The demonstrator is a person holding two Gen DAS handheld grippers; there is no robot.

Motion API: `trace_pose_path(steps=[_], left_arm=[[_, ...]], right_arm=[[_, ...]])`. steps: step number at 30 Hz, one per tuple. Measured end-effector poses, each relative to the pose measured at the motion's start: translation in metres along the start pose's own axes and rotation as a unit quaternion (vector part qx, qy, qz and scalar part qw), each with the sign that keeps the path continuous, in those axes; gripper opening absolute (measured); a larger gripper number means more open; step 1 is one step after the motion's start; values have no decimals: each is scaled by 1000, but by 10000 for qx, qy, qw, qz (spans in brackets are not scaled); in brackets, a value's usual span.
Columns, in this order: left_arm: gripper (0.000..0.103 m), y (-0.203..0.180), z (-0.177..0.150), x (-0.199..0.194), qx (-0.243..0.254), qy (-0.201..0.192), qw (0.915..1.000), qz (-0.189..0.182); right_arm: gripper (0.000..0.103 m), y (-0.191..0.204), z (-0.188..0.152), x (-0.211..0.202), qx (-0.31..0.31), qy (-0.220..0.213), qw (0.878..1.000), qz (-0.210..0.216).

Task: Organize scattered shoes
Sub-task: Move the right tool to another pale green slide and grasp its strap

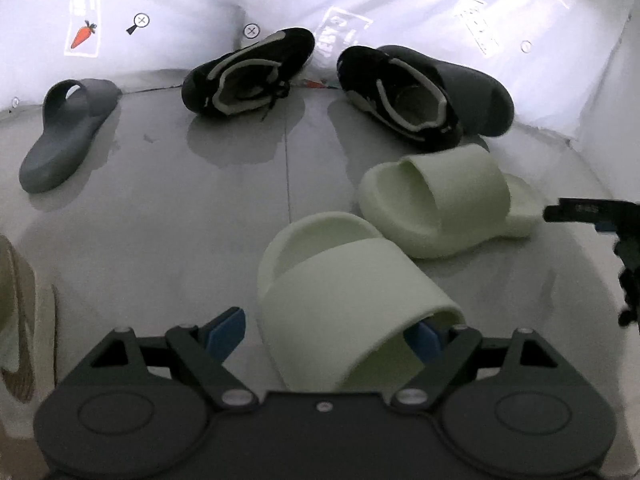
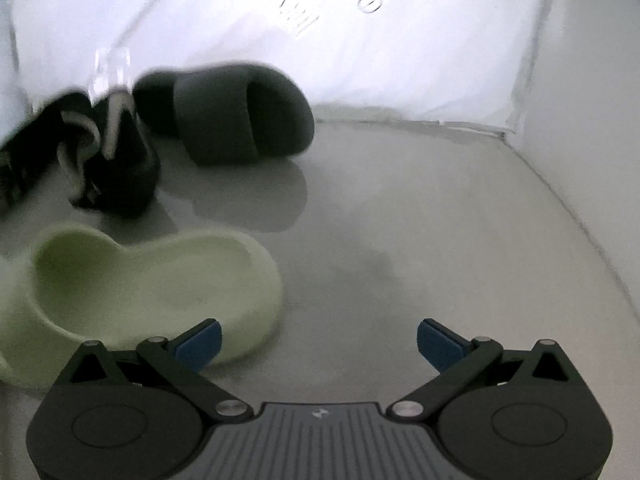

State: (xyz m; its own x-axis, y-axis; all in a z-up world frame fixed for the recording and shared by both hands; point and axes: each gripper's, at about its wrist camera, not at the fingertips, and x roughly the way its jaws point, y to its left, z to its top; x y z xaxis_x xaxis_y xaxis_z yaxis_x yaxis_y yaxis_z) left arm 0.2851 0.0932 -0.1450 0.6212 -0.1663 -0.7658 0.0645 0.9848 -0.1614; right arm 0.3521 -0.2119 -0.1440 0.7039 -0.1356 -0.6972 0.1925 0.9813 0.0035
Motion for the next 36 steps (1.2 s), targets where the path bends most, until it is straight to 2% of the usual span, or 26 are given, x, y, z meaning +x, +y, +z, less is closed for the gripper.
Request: trace_pose_path(steps=[3, 6, 9, 11, 14, 16, 18, 20, 24, 31, 34, 36], left_arm=[[86, 8, 6, 5, -71, -78, 9999, 18], [86, 16, 10, 7, -122, -145, 9998, 10], [86, 21, 7, 3, -254, -198, 9995, -2], [86, 24, 3, -1, -386, -247, 9989, -20], [86, 26, -1, -6, -489, -311, 9983, -12], [86, 27, -3, -8, -527, -340, 9980, -1], [86, 26, -3, -9, -566, -361, 9977, 12], [86, 25, -4, -11, -585, -400, 9975, 13], [86, 22, -4, -13, -604, -451, 9971, -38], [86, 11, -11, -16, -531, -396, 9976, -187], [86, 7, -15, -16, -455, -341, 9981, -221], [86, 6, -16, -17, -431, -325, 9983, -238]], right_arm=[[103, 29, -3, -23, -104, -430, 9981, 421], [103, 76, -4, -30, -880, -823, 9903, 694], [103, 120, -7, -24, -1502, -982, 9812, 714], [103, 146, -13, -19, -1932, -1110, 9727, 641], [103, 179, -31, -7, -2884, -1321, 9481, 212], [103, 182, -42, 2, -3322, -1262, 9346, -151], [103, 168, -50, 3, -3404, -1174, 9328, -161], [103, 151, -54, -1, -3365, -1107, 9350, -137], [103, 108, -59, -14, -2992, -804, 9508, -51], [103, 24, -78, -35, -2192, -283, 9746, -367], [103, -2, -80, -42, -1953, -35, 9803, -281], [103, -12, -78, -52, -1779, -25, 9840, -50]])
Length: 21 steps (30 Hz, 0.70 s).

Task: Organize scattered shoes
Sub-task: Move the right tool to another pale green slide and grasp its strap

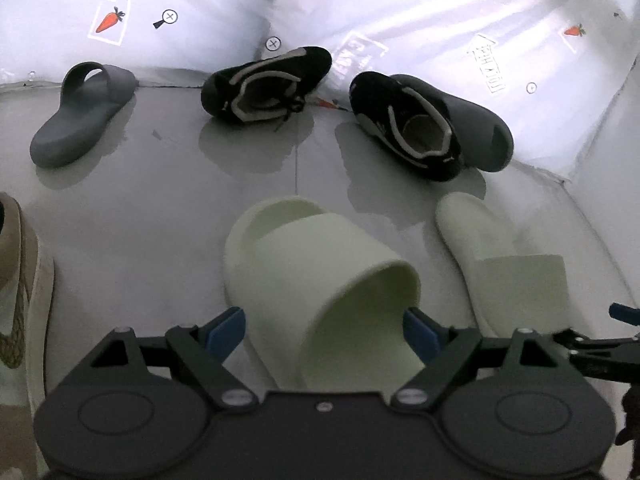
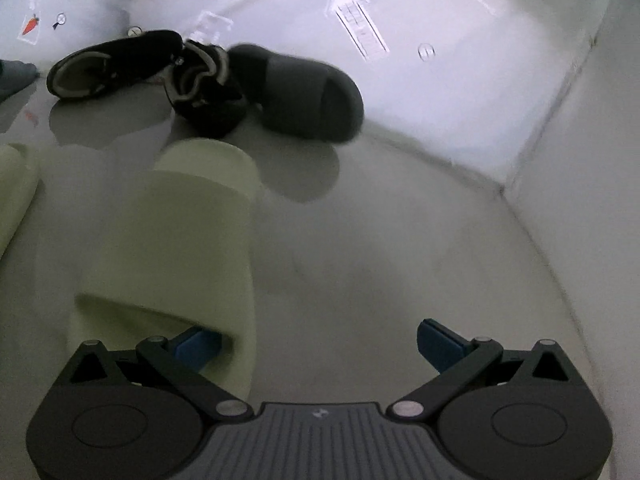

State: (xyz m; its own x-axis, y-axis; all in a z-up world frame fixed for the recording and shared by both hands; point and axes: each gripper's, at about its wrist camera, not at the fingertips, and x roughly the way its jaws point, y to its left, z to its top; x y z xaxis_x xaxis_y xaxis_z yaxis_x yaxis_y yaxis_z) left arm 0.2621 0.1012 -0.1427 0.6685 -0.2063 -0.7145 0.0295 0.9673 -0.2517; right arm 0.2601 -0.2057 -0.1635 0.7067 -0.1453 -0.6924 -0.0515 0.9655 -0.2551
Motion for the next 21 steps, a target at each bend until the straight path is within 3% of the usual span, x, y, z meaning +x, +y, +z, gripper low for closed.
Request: trace_pose_path(steps=[6, 10, 15, 19, 21], left_arm=[[86, 2, 2, -6, 42, -31, 10000, -18], [86, 2, 2, -6, 31, -1, 10000, -52], [86, 1, 5, -11, 103, -90, 9999, -5], [86, 4, 3, -20, 64, -191, 9997, 101], [86, 8, 1, -23, -34, -205, 9997, 159]], right_arm=[[103, -2, 14, -30, 199, -567, 9941, 908], [103, 22, 31, -11, -21, -569, 9892, 1353], [103, 39, 45, 30, -14, -130, 9901, 1400], [99, 35, 43, 44, 358, 331, 9831, 1763], [98, 32, 36, 39, 377, 244, 9828, 1793]])
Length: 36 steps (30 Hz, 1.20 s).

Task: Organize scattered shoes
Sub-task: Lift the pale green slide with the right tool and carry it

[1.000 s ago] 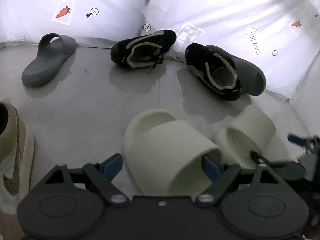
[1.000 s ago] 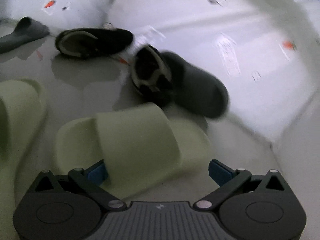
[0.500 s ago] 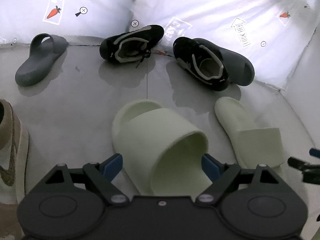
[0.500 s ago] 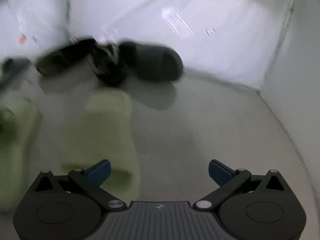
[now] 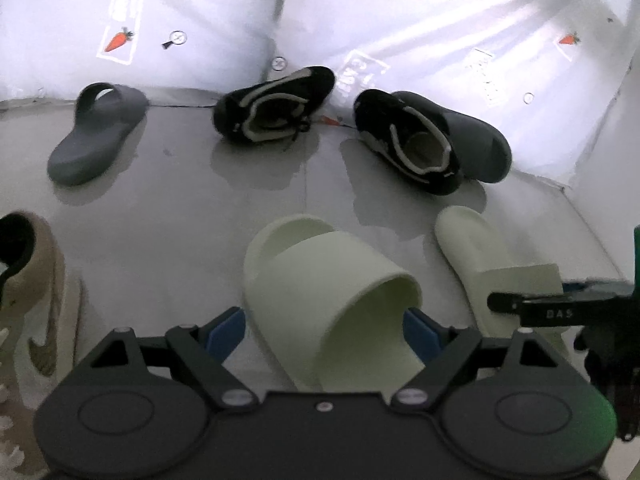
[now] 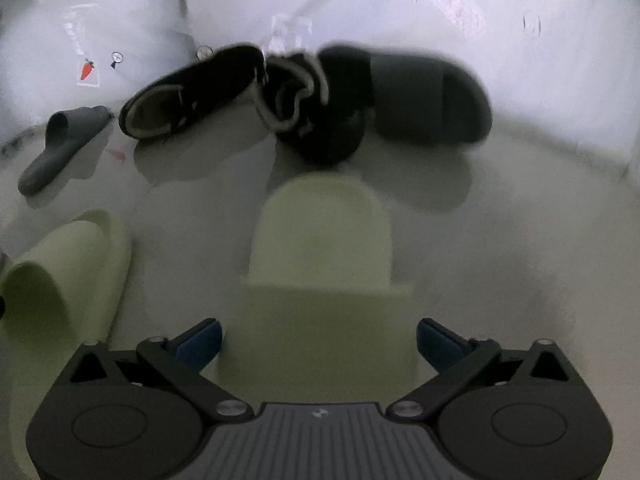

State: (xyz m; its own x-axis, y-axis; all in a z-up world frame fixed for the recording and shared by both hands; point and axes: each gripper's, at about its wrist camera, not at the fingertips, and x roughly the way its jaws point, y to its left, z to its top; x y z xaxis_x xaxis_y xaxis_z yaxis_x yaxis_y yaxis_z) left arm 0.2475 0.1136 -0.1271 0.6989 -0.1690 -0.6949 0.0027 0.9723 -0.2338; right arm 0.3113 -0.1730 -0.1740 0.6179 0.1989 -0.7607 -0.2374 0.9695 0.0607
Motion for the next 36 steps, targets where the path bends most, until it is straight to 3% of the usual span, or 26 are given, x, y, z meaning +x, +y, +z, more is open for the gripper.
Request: trace_pose_path(steps=[13, 22, 26, 32, 36], left_arm=[[86, 2, -26, -25, -274, 52, 9996, -103], [86, 18, -42, -52, -283, 48, 9995, -88], [86, 32, -47, -61, -384, 48, 9992, -74], [86, 48, -52, -71, -407, 10, 9991, -80], [86, 58, -51, -74, -482, -70, 9988, -79]], right_arm=[[98, 30, -65, -62, -549, 513, 9961, 463], [98, 76, -74, -73, -829, 727, 9910, 757], [96, 93, -74, -76, -656, 744, 9880, 1180], [97, 112, -73, -89, -752, 481, 9888, 1196], [97, 104, -54, -104, -651, -55, 9943, 847]])
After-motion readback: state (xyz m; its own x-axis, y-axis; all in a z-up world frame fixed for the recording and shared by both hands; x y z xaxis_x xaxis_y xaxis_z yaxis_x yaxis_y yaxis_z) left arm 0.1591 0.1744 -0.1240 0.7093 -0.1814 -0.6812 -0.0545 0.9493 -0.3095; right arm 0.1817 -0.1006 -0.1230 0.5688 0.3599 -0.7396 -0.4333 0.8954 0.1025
